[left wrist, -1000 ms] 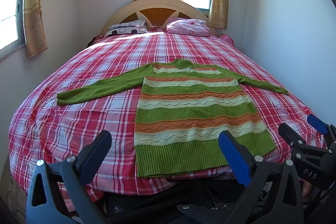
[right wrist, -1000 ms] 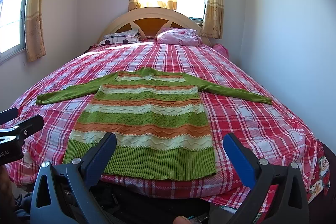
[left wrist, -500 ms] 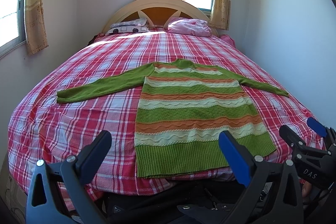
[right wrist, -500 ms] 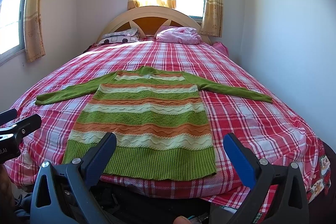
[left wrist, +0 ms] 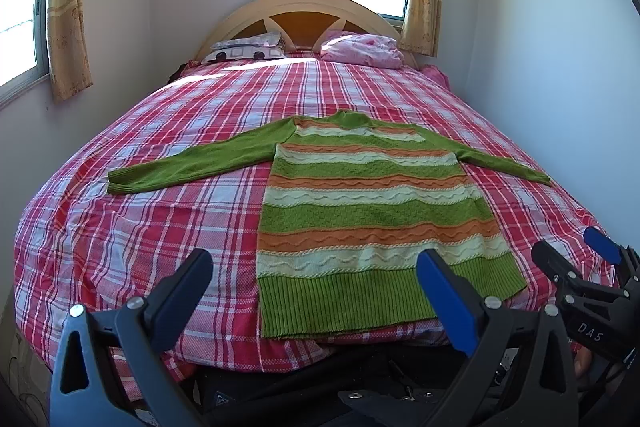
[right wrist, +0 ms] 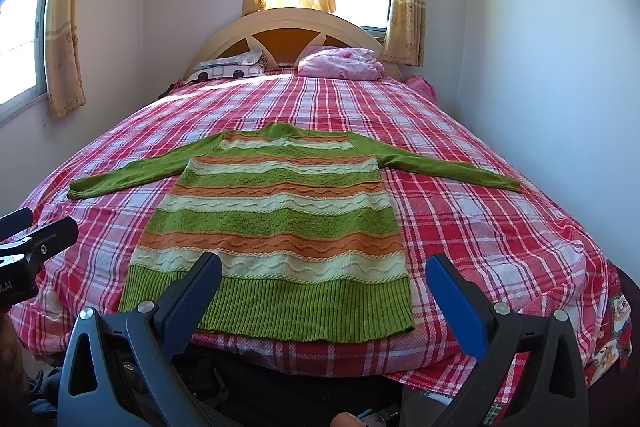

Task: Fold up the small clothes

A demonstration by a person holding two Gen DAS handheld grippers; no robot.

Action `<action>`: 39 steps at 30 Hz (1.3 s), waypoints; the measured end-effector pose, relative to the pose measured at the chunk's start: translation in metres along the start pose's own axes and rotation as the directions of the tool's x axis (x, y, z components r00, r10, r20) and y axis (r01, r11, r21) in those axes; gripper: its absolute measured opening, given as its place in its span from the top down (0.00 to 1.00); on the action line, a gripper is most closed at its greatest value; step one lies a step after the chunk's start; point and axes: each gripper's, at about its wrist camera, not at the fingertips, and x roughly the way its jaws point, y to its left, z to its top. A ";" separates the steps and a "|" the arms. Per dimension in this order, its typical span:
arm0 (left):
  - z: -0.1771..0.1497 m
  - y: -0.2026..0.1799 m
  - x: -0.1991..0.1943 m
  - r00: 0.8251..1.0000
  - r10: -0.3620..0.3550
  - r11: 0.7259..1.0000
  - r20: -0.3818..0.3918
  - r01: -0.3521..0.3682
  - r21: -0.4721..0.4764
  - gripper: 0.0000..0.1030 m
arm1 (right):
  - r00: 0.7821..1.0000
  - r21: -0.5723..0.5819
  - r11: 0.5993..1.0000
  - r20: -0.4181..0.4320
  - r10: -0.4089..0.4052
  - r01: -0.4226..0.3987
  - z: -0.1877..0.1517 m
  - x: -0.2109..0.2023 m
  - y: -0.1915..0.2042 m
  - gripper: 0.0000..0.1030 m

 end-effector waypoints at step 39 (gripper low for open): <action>-0.002 -0.001 0.018 0.997 -0.025 1.000 -0.071 0.025 0.005 0.00 | 0.994 0.002 0.999 -0.091 0.053 -0.053 -0.006 0.024 0.000 0.01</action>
